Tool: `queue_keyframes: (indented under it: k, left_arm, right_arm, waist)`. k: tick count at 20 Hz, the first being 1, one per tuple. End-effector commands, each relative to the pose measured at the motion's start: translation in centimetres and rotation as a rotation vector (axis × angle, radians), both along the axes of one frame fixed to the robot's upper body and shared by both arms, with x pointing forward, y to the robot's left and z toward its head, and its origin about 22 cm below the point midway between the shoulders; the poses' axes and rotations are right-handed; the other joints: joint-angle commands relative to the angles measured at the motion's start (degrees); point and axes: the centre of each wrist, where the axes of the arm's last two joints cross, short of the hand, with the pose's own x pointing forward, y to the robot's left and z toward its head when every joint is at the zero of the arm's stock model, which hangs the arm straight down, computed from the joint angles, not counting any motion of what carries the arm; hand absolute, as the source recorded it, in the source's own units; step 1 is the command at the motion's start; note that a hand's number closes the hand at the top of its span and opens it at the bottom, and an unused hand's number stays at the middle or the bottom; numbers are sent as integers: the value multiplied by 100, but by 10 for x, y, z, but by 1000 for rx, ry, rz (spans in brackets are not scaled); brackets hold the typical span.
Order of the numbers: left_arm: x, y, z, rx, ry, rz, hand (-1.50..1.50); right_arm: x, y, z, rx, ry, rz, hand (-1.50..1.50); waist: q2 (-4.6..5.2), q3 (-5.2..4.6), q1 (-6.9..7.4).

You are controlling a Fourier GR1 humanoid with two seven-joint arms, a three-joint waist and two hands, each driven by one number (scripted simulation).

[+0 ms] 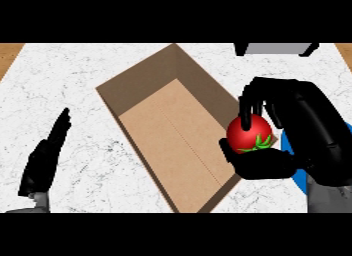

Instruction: Pick the tomato from the plate and place it in the cardboard box

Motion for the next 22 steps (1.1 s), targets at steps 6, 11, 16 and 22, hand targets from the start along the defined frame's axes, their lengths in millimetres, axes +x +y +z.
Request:
queue_keyframes:
  k: [6,11,16,22]
  left_arm:
    - [19,-1,7,-6,-8,7,0]
    - [-1,-5,16,0,3,-9,0]
    - [0,0,-9,-8,1,-15,0]
    - [12,-15,-1,-1,-8,-20,0]
  right_arm:
    - [63,85,-26,-77,125,10,150]
    - [86,89,-52,-103,182,12,150]
    - [106,105,-96,-73,280,-99,-150]
    - [128,113,-124,-2,274,-89,-150]
  waist:
    - [27,1,35]
    - [5,6,18]
    - [29,3,94]
    - [44,6,123]
